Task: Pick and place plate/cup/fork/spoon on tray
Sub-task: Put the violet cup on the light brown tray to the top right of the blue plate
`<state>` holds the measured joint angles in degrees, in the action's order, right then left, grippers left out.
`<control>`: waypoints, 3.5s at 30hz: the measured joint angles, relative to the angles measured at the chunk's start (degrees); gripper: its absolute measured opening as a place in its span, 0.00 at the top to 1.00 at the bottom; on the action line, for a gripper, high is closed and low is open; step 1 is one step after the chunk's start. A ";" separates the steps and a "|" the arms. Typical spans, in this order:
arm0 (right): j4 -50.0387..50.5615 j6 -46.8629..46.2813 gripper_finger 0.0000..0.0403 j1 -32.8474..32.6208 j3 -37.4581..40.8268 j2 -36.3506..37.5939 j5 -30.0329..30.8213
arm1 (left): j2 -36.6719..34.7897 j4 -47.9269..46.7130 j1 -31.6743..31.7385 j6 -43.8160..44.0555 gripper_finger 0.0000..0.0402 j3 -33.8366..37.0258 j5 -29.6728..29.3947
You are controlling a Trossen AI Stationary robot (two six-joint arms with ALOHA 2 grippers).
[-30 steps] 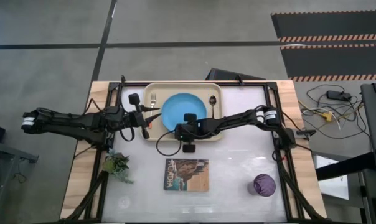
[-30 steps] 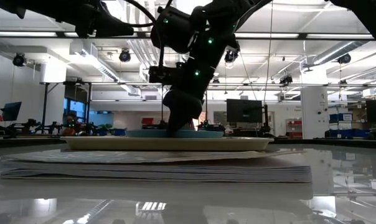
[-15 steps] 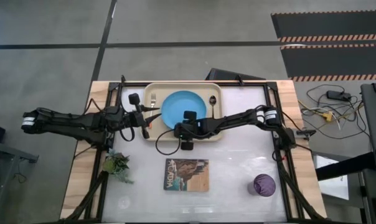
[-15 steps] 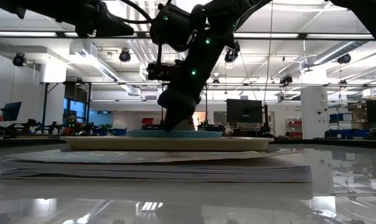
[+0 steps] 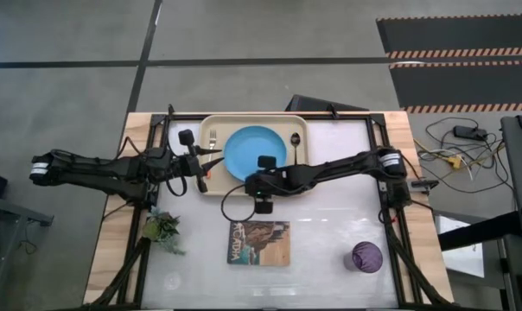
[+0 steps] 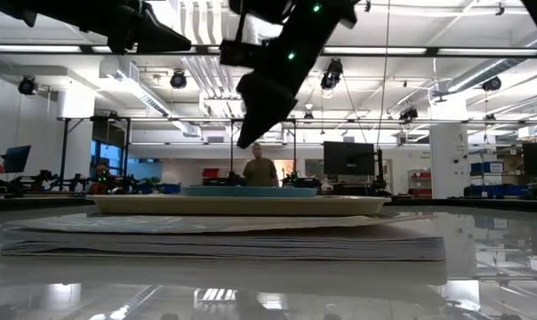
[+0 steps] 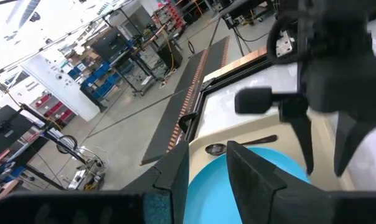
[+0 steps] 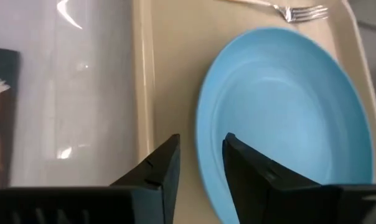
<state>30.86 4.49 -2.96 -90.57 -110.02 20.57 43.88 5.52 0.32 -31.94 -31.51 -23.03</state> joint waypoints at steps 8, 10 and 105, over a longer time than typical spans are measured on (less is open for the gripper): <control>-12.48 1.97 0.84 -0.30 13.68 10.22 -3.06 | 0.02 -0.03 0.00 0.41 0.78 0.00 0.01; -18.04 1.97 0.86 -0.30 19.00 13.32 -3.03 | 0.02 0.00 -0.02 1.43 0.78 0.00 0.00; -47.73 6.27 0.91 -0.64 61.19 68.58 -11.29 | 26.41 31.08 -0.81 39.88 1.00 5.12 19.69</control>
<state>-16.87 10.76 -3.61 -29.38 -41.44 9.28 70.29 36.60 -0.49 7.93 -26.39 -3.33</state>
